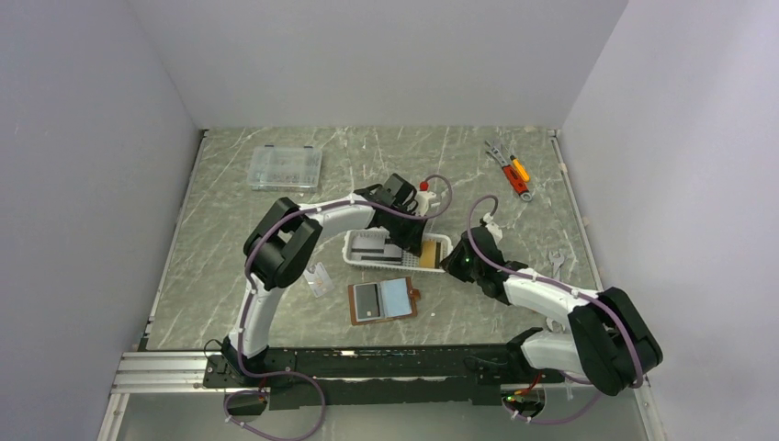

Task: Put the credit cards into the card holder
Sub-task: Pick up the credit card from the storage box.

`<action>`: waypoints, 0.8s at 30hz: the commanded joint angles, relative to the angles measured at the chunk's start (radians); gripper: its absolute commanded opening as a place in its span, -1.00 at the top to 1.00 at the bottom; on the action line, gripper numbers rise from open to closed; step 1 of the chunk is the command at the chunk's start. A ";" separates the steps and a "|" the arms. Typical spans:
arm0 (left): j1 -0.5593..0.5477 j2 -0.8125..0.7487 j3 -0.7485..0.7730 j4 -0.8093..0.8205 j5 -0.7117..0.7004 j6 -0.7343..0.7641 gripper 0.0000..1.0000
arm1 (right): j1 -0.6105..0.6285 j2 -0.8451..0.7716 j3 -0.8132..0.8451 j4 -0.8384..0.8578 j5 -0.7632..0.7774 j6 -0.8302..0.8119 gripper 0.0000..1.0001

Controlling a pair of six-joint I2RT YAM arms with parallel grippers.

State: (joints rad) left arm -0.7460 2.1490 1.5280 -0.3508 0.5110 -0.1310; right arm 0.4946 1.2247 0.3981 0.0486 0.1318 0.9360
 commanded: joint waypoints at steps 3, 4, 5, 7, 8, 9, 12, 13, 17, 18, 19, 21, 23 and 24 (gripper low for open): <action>-0.029 -0.059 -0.010 0.063 0.103 -0.024 0.54 | -0.020 -0.027 0.072 -0.078 -0.193 -0.082 0.43; -0.027 -0.053 -0.001 0.054 0.105 -0.035 0.41 | -0.031 -0.024 0.082 -0.085 -0.193 -0.094 0.41; -0.024 -0.048 0.002 0.051 0.105 -0.042 0.33 | -0.040 -0.019 0.094 -0.090 -0.192 -0.107 0.40; -0.021 -0.055 -0.016 0.066 0.084 -0.048 0.29 | -0.059 0.004 0.125 -0.100 -0.198 -0.133 0.42; -0.020 -0.061 -0.031 0.086 0.077 -0.052 0.29 | -0.069 0.019 0.140 -0.104 -0.209 -0.143 0.42; -0.015 -0.065 -0.040 0.093 0.079 -0.056 0.29 | -0.073 0.032 0.157 -0.113 -0.215 -0.150 0.43; -0.006 -0.087 -0.059 0.090 0.090 -0.055 0.29 | -0.077 0.039 0.193 -0.130 -0.209 -0.181 0.41; -0.002 -0.099 -0.071 0.095 0.092 -0.052 0.28 | -0.081 0.042 0.211 -0.144 -0.204 -0.196 0.40; 0.003 -0.126 -0.076 0.064 0.084 -0.022 0.27 | -0.090 0.059 0.255 -0.180 -0.200 -0.240 0.37; 0.004 -0.128 -0.075 0.057 0.080 -0.016 0.27 | -0.091 0.063 0.261 -0.186 -0.200 -0.244 0.37; 0.004 -0.129 -0.075 0.054 0.073 -0.012 0.26 | -0.090 0.064 0.262 -0.185 -0.206 -0.247 0.36; 0.006 -0.122 -0.068 0.030 0.059 -0.001 0.25 | -0.091 0.061 0.249 -0.181 -0.207 -0.246 0.36; 0.007 -0.124 -0.070 0.015 0.045 0.013 0.25 | -0.091 0.060 0.225 -0.184 -0.205 -0.241 0.35; 0.005 -0.129 -0.077 0.020 0.040 0.016 0.25 | -0.090 0.055 0.208 -0.178 -0.209 -0.234 0.34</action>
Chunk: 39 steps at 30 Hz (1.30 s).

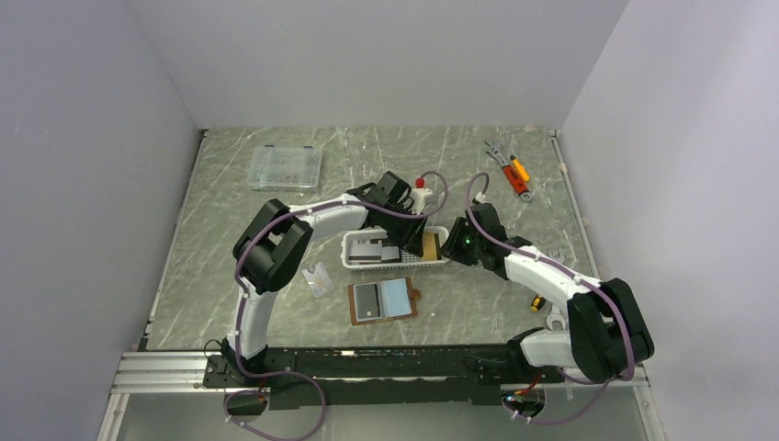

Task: Put the credit cards into the card holder
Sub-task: Pick up the credit card from the storage box.

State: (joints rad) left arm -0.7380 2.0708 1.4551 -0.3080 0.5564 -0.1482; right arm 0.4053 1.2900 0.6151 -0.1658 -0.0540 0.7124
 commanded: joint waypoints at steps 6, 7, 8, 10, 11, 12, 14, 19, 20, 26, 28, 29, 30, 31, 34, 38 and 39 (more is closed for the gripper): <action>-0.003 -0.031 0.009 -0.053 -0.028 0.063 0.27 | 0.000 -0.030 -0.068 0.044 -0.003 0.017 0.24; -0.003 -0.027 0.012 -0.060 -0.034 0.069 0.27 | 0.001 -0.032 -0.066 0.034 0.006 0.014 0.21; -0.003 -0.028 0.011 -0.063 -0.041 0.078 0.27 | 0.000 -0.034 -0.061 0.026 0.016 0.010 0.19; -0.004 -0.039 -0.002 -0.059 -0.052 0.087 0.27 | 0.000 -0.037 -0.047 0.014 0.026 -0.004 0.11; -0.004 -0.044 -0.007 -0.057 -0.055 0.090 0.27 | 0.000 -0.036 -0.034 0.007 0.031 -0.009 0.09; -0.003 -0.049 -0.011 -0.054 -0.053 0.089 0.27 | -0.002 -0.033 -0.022 0.007 0.034 -0.015 0.08; -0.002 -0.060 -0.019 -0.042 -0.040 0.079 0.27 | -0.004 -0.012 0.015 0.001 0.045 -0.038 0.07; 0.005 -0.086 -0.042 0.006 0.016 0.024 0.26 | -0.018 0.055 0.112 0.006 0.039 -0.091 0.07; 0.010 -0.085 -0.044 0.017 0.030 0.012 0.26 | -0.020 0.073 0.123 0.012 0.033 -0.094 0.07; 0.022 -0.042 -0.035 0.044 0.051 -0.051 0.06 | -0.023 0.163 0.124 0.058 0.008 -0.084 0.20; 0.023 -0.024 -0.029 0.040 0.041 -0.068 -0.10 | -0.023 0.162 0.106 0.068 0.012 -0.080 0.25; 0.024 -0.016 -0.028 0.039 0.037 -0.074 -0.12 | -0.022 0.156 0.097 0.068 0.021 -0.078 0.29; 0.024 -0.010 -0.030 0.043 0.033 -0.080 -0.12 | -0.022 0.151 0.085 0.068 0.024 -0.075 0.31; 0.024 -0.004 -0.033 0.049 0.027 -0.084 -0.12 | -0.023 0.144 0.074 0.069 0.026 -0.071 0.35; 0.024 0.021 -0.028 0.058 0.019 -0.094 -0.11 | -0.022 0.120 0.042 0.069 0.041 -0.055 0.43; 0.018 0.052 -0.007 0.063 0.031 -0.108 -0.10 | -0.020 0.072 -0.025 0.084 0.052 0.005 0.58; 0.014 0.058 0.001 0.064 0.029 -0.108 -0.09 | -0.022 0.062 -0.040 0.088 0.052 0.037 0.63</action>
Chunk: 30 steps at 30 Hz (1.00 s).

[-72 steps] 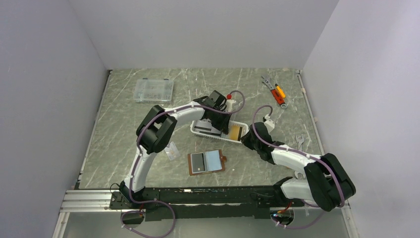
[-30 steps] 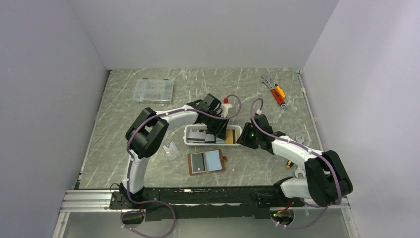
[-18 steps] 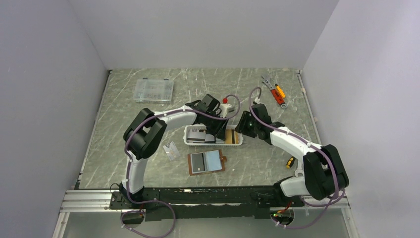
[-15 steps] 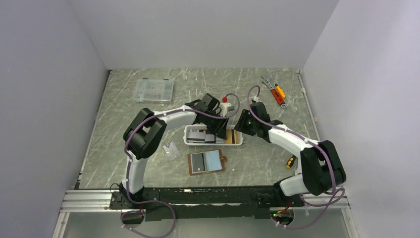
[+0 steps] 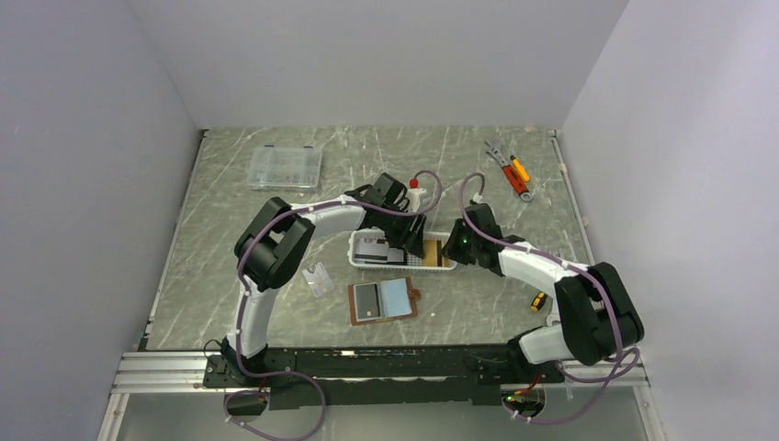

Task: Put the credit cards into the card holder
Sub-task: Pick up the credit card from the storage box.

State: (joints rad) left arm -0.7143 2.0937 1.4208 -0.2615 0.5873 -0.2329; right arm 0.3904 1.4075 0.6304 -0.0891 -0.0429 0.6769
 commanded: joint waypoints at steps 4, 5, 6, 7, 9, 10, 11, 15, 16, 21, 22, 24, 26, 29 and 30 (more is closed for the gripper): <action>-0.022 0.041 0.049 0.028 -0.008 -0.024 -0.09 | 0.007 -0.088 -0.098 0.032 0.036 0.144 0.82; -0.025 0.043 0.050 0.028 -0.010 -0.021 -0.08 | 0.011 -0.095 -0.101 0.033 0.038 0.155 0.87; -0.026 0.045 0.052 0.025 -0.009 -0.020 -0.08 | 0.015 -0.104 -0.107 0.038 0.033 0.164 0.91; -0.029 0.048 0.054 0.021 -0.012 -0.019 -0.08 | 0.017 -0.109 -0.109 0.043 0.025 0.169 0.94; -0.032 0.051 0.059 0.020 -0.016 -0.019 -0.07 | 0.023 -0.108 -0.103 0.049 0.010 0.170 0.93; -0.031 0.050 0.062 0.019 -0.017 -0.019 -0.06 | 0.023 -0.105 -0.093 0.038 0.003 0.163 0.86; -0.033 0.047 0.062 0.015 -0.019 -0.016 -0.04 | 0.022 -0.104 -0.068 0.012 0.002 0.147 0.73; -0.034 0.010 0.042 0.005 -0.037 0.022 0.02 | 0.011 -0.146 0.043 -0.108 0.029 0.065 0.27; -0.034 0.000 0.035 0.004 -0.040 0.032 0.03 | 0.008 -0.156 0.066 -0.127 0.034 0.046 0.22; -0.034 -0.035 0.017 -0.008 -0.039 0.055 0.05 | -0.012 -0.171 0.138 -0.209 0.093 -0.041 0.16; -0.035 -0.042 0.013 -0.006 -0.038 0.055 0.05 | -0.011 -0.174 0.146 -0.220 0.108 -0.057 0.16; -0.034 -0.050 0.011 -0.005 -0.031 0.057 0.05 | -0.011 -0.172 0.158 -0.242 0.142 -0.088 0.16; -0.035 -0.053 0.015 -0.003 -0.026 0.053 0.05 | -0.013 -0.161 0.158 -0.249 0.173 -0.120 0.15; -0.034 -0.043 0.029 -0.004 -0.020 0.042 0.04 | -0.014 -0.119 0.141 -0.242 0.161 -0.144 0.11; -0.034 -0.038 0.033 -0.004 -0.018 0.033 0.04 | -0.015 -0.103 0.127 -0.228 0.146 -0.141 0.11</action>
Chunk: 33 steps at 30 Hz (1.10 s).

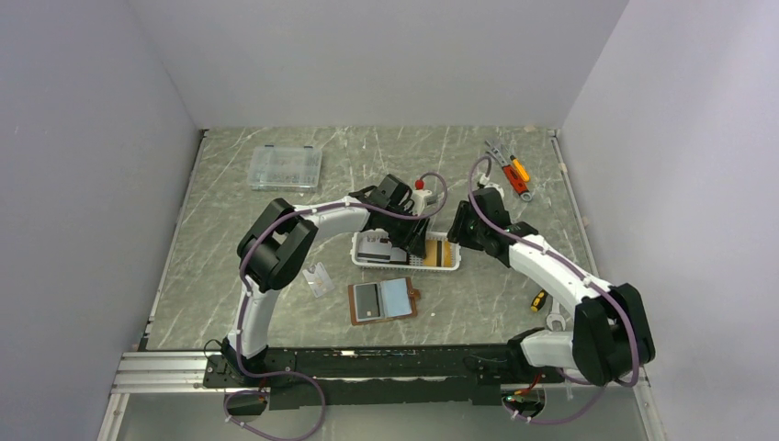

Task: Put the credit cards into the card holder
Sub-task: Pick up the credit card from the storage box.

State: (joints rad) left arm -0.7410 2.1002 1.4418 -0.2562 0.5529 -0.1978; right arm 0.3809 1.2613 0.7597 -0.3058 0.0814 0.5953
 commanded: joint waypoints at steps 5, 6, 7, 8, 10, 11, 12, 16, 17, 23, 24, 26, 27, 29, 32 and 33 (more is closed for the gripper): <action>-0.007 -0.011 0.031 -0.001 0.030 -0.043 0.03 | -0.010 0.091 -0.069 0.082 -0.031 -0.020 0.21; -0.009 -0.003 0.037 0.001 0.032 -0.050 0.03 | -0.011 0.096 -0.079 0.095 -0.035 -0.015 0.25; -0.008 0.006 0.042 0.004 0.033 -0.057 0.02 | -0.013 0.101 -0.088 0.105 -0.034 -0.008 0.32; -0.008 0.014 0.047 0.008 0.035 -0.066 0.03 | -0.017 0.101 -0.098 0.118 -0.038 -0.001 0.39; -0.008 0.030 0.063 0.013 0.035 -0.080 0.02 | -0.020 0.096 -0.127 0.149 -0.052 0.013 0.59; -0.008 0.037 0.070 0.014 0.035 -0.082 0.02 | -0.019 0.092 -0.138 0.160 -0.060 0.023 0.69; -0.008 0.043 0.074 0.014 0.035 -0.086 0.02 | -0.019 0.089 -0.148 0.166 -0.067 0.035 0.79; -0.015 0.051 0.075 0.016 0.024 -0.078 0.02 | -0.019 0.073 -0.203 0.209 -0.112 0.110 1.00; -0.016 0.052 0.075 0.016 0.019 -0.073 0.02 | -0.019 0.064 -0.221 0.223 -0.121 0.134 1.00; -0.017 0.035 0.056 0.009 -0.014 -0.032 0.04 | -0.018 0.022 -0.294 0.265 -0.131 0.207 1.00; -0.018 0.037 0.056 0.007 -0.018 -0.026 0.04 | -0.017 0.018 -0.298 0.266 -0.133 0.211 1.00; -0.017 0.043 0.062 0.006 -0.027 -0.019 0.06 | -0.013 0.006 -0.309 0.276 -0.141 0.223 1.00; -0.017 0.046 0.065 0.009 -0.029 -0.019 0.10 | -0.004 -0.001 -0.316 0.280 -0.141 0.230 1.00; -0.017 0.057 0.072 0.015 -0.035 -0.016 0.21 | 0.016 -0.007 -0.324 0.285 -0.140 0.247 1.00; -0.018 0.070 0.082 0.017 -0.049 0.004 0.63 | 0.043 -0.014 -0.336 0.282 -0.123 0.273 1.00; -0.020 0.073 0.083 0.016 -0.056 0.011 0.79 | 0.044 -0.019 -0.342 0.282 -0.120 0.278 1.00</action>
State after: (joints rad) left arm -0.7437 2.1433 1.4906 -0.2554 0.5293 -0.2279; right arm 0.3859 1.2541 0.4545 0.0010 -0.0124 0.8246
